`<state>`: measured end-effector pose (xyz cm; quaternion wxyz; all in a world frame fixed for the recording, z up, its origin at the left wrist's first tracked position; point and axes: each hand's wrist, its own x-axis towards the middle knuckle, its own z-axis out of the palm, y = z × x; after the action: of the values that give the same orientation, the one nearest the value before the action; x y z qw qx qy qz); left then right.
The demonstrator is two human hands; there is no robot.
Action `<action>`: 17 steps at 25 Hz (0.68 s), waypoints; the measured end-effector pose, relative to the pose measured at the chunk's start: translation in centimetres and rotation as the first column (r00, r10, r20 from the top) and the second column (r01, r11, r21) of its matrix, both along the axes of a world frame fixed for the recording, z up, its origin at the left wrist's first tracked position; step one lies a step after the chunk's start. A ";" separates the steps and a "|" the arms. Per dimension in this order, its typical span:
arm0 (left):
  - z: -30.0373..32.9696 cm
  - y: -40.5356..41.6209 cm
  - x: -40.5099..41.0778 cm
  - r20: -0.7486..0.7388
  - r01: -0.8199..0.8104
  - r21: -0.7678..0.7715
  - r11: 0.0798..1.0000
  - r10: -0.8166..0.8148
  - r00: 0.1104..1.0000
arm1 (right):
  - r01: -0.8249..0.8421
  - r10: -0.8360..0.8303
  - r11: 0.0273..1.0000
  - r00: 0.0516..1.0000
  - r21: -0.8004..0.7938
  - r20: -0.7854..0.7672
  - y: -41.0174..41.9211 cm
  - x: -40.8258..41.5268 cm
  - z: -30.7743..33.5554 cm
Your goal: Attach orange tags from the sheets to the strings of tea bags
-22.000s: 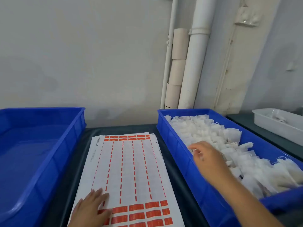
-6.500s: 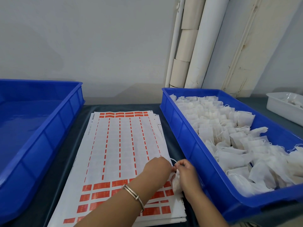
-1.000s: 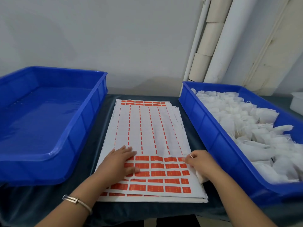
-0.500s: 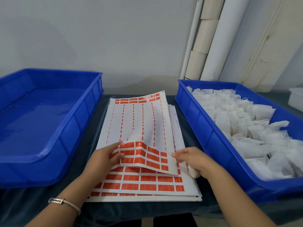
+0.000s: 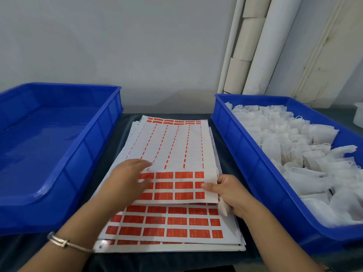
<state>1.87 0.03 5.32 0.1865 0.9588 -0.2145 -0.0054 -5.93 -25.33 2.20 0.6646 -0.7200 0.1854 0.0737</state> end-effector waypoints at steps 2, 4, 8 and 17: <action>0.4 -3.8 -1.8 0.055 0.144 -0.160 0.977 -0.137 0.989 | -0.014 0.015 0.999 0.999 -0.029 0.049 0.2 -0.2 0.2; -0.2 -7.2 -3.5 0.095 0.250 -0.237 0.939 -0.233 0.968 | -0.033 0.044 0.995 0.992 -0.096 0.115 0.4 -0.5 0.5; -1.9 -9.8 -3.8 0.121 0.233 -0.331 0.914 -0.204 0.972 | -0.026 0.066 0.982 0.974 -0.185 0.215 0.4 -0.9 0.7; -2.0 -9.0 -2.5 0.129 0.280 -0.353 0.893 -0.250 0.960 | -0.038 0.102 0.970 0.960 -0.240 0.262 0.0 -0.9 0.8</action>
<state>-0.64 -8.98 3.32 0.3514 0.8679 -0.3478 0.0479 -6.85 -25.38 2.97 0.5921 -0.8021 0.0738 -0.0246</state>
